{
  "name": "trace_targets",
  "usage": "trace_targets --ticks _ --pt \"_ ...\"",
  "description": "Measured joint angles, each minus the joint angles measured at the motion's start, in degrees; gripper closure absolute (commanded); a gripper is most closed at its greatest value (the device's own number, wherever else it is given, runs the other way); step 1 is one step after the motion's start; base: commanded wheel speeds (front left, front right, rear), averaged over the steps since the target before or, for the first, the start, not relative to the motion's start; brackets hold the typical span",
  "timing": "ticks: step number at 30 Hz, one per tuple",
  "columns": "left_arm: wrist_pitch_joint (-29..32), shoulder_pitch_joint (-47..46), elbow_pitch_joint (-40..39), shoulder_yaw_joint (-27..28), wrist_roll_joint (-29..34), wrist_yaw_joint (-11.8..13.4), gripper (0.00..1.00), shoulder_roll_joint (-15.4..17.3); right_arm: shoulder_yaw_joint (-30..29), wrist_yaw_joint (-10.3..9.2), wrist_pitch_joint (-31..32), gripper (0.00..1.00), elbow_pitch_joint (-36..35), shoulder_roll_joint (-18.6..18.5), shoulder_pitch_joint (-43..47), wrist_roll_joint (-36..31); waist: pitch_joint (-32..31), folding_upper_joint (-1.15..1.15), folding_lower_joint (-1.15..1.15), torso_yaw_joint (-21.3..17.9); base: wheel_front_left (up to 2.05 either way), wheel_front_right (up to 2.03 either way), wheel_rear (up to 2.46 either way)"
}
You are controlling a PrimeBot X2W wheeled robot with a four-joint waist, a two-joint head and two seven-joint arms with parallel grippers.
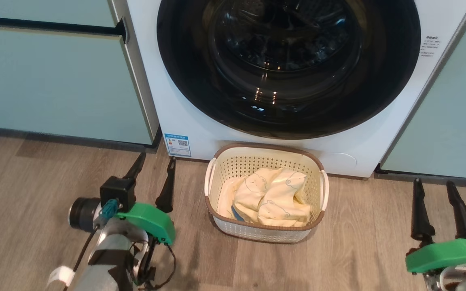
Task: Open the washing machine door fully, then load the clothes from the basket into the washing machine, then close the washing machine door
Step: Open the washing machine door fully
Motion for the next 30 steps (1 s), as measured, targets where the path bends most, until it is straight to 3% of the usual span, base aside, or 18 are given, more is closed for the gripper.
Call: trace_targets --ticks 10,30 --pt "0.00 -0.04 0.51 -0.05 -0.57 0.08 0.00 0.02 0.59 0.00 0.00 0.00 0.66 0.00 0.00 0.99 -0.14 0.00 0.00 0.00 -0.03 1.20 -1.17" --pt "0.00 -0.14 0.79 -0.51 -1.18 0.00 0.00 -0.05 1.24 0.00 0.00 0.00 1.58 0.00 0.04 2.02 -0.33 0.00 0.00 -0.19 0.80 1.58 -2.38"
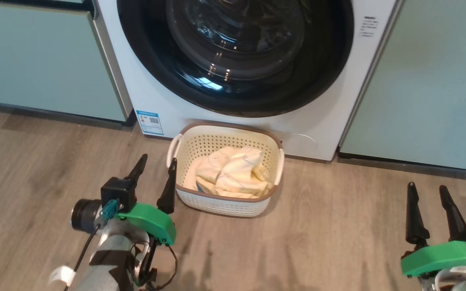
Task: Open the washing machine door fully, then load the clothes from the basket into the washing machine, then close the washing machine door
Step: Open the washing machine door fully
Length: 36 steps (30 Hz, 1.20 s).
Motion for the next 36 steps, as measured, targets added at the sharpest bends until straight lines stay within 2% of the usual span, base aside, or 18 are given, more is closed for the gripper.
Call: trace_targets --ticks 10,20,27,36 --pt "0.00 -0.44 -0.25 -0.19 0.00 -0.56 0.00 0.01 0.31 0.00 0.00 0.00 0.07 -0.01 0.01 0.47 0.20 0.00 0.00 -0.36 1.14 1.32 -2.46" --pt "-0.01 -1.22 -0.71 0.02 -2.76 -0.82 0.00 -0.35 -0.14 0.00 0.00 0.00 0.10 -0.25 0.01 0.48 0.43 0.00 0.00 -0.53 1.06 1.07 -2.13" --pt "-0.01 -1.19 1.03 0.68 -3.54 -1.05 0.00 -0.42 -0.46 0.00 0.00 0.00 -0.42 -0.31 0.01 0.47 0.47 0.00 0.00 -0.34 0.49 0.49 -0.97" --pt "-0.01 -1.19 1.29 1.53 -3.77 -1.07 0.00 -0.41 -0.57 0.00 0.00 0.00 -1.49 -0.30 0.01 0.47 0.43 0.00 0.00 -0.14 0.03 0.03 -0.06"
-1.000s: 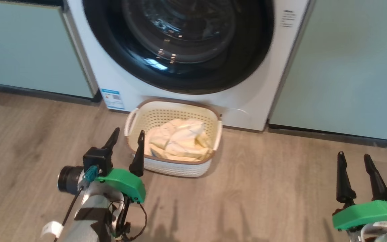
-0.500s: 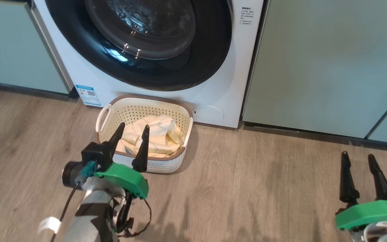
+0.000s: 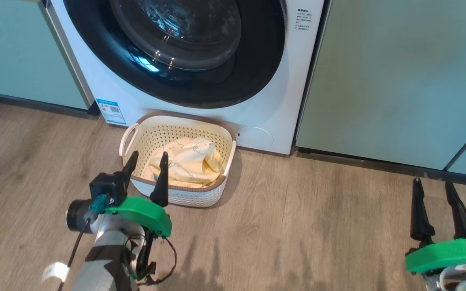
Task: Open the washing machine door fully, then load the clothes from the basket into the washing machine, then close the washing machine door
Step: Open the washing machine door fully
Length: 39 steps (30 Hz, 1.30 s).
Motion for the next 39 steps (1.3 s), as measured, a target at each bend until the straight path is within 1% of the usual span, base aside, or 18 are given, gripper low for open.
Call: trace_targets --ticks 4,5,6,7,8,9,13,14,16,18,20,21,24,28,31,33,36,39 --pt "0.00 0.00 0.16 0.22 0.02 0.00 0.00 0.00 0.04 0.00 0.00 0.00 -0.37 0.00 0.01 0.02 0.09 0.00 0.00 0.06 0.00 0.00 0.00" --pt "0.01 0.00 0.23 0.23 0.03 0.02 0.00 0.00 0.09 0.00 0.00 0.09 -0.45 0.00 0.00 0.15 0.12 0.00 0.00 0.08 0.00 0.00 0.00" --pt "0.00 0.00 0.26 0.21 0.13 0.04 0.00 0.00 0.22 0.00 0.00 0.28 -0.46 0.00 -0.01 0.63 0.17 0.00 0.00 0.09 0.00 0.00 0.00" --pt "0.00 0.00 0.26 0.19 0.41 0.04 0.00 0.00 0.43 0.00 0.00 0.51 -0.46 0.00 -0.01 1.26 0.24 0.00 0.00 0.11 0.00 0.00 0.00" --pt "0.00 -0.01 0.26 0.14 0.51 0.07 0.00 0.00 0.59 0.00 0.00 0.85 -0.46 0.00 -0.03 2.20 0.35 0.00 0.00 0.13 0.00 0.00 0.00" --pt "0.00 -0.01 0.31 0.10 0.52 0.08 0.00 0.00 0.59 0.00 -0.01 1.00 -0.43 0.00 -0.09 3.48 0.47 0.00 0.00 0.19 0.00 0.00 0.00" --pt "0.00 -0.02 0.53 -0.48 0.43 0.08 0.00 0.01 0.54 0.00 -0.02 1.00 1.21 0.00 -1.76 10.76 1.31 0.00 0.00 0.53 0.00 0.00 0.00" --pt "0.00 -0.02 0.53 -0.48 0.43 0.08 0.00 0.01 0.54 0.00 -0.02 1.00 1.21 0.00 -1.76 10.76 1.31 0.00 0.00 0.53 0.00 0.00 0.00" --pt "0.00 -0.15 0.56 -1.11 0.41 0.18 0.00 -0.01 0.60 0.00 -0.22 1.00 2.80 -0.01 -3.93 15.69 2.09 0.00 0.00 0.74 0.00 0.00 0.00" --pt "0.01 -0.48 0.58 -1.55 0.11 0.58 0.00 -0.01 1.67 0.00 -0.26 1.00 4.48 -0.78 -6.65 20.56 3.00 0.00 0.00 0.99 0.00 0.00 0.00" --pt "0.00 -1.14 0.71 -2.22 -0.08 0.68 0.00 0.03 3.15 0.00 -0.38 1.00 6.14 -2.44 -9.72 27.35 4.02 0.00 0.00 1.31 0.00 0.00 0.00" --pt "0.01 -1.47 0.69 -2.83 -0.08 1.14 0.00 0.02 3.87 0.00 -0.40 1.00 6.89 -3.39 -11.14 31.33 4.52 0.00 0.01 1.50 0.00 0.00 0.00" --pt "0.00 -2.22 0.69 -3.94 -0.78 1.64 0.00 0.01 5.78 0.00 0.40 1.00 8.91 -6.16 -15.38 46.09 6.13 0.00 0.01 2.19 0.00 0.00 0.00" --pt "0.00 -2.71 0.63 -5.78 -1.78 2.16 0.00 0.00 5.81 0.00 6.91 1.00 10.17 -9.90 -21.24 62.32 8.55 0.00 0.01 3.26 0.00 0.00 0.00" --pt "0.01 -3.35 0.57 -7.28 -2.75 2.45 0.00 -0.01 4.41 0.00 13.17 1.00 12.12 -12.12 -26.42 70.50 10.53 0.00 0.01 4.23 0.00 0.00 0.00" --pt "0.00 -4.07 0.45 -8.20 -3.41 2.70 0.00 0.02 3.61 0.00 16.79 1.00 14.07 -13.19 -30.00 73.99 11.85 0.00 0.01 4.95 0.00 0.00 0.00" --pt "0.00 -5.09 0.31 -9.38 -4.35 3.16 0.00 0.00 3.37 0.00 21.02 1.00 17.09 -14.78 -35.05 76.09 13.80 0.00 0.01 6.12 0.00 0.00 0.00" --pt "0.00 -5.91 0.22 -10.74 -5.23 3.65 0.00 -0.01 3.24 0.00 24.66 1.00 19.67 -15.16 -40.12 78.05 15.68 0.00 0.01 7.34 0.00 0.00 0.00"
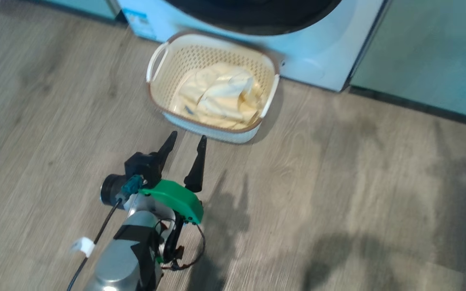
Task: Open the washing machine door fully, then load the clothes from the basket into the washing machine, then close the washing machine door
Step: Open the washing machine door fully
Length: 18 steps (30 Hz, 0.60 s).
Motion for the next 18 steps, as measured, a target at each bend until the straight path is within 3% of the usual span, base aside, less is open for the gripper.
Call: trace_targets --ticks 8,18 --pt "0.00 -2.50 -0.80 -3.56 -2.59 1.37 0.00 -0.02 2.97 0.00 7.88 1.00 10.28 -0.35 -15.57 0.63 5.87 0.00 0.00 3.24 0.00 0.00 0.00" --pt "0.00 -6.07 -2.26 -7.15 -5.68 2.63 0.00 -0.07 5.42 0.00 11.34 1.00 20.96 1.86 -29.63 0.52 11.40 0.00 -0.01 6.58 0.00 0.00 0.00"
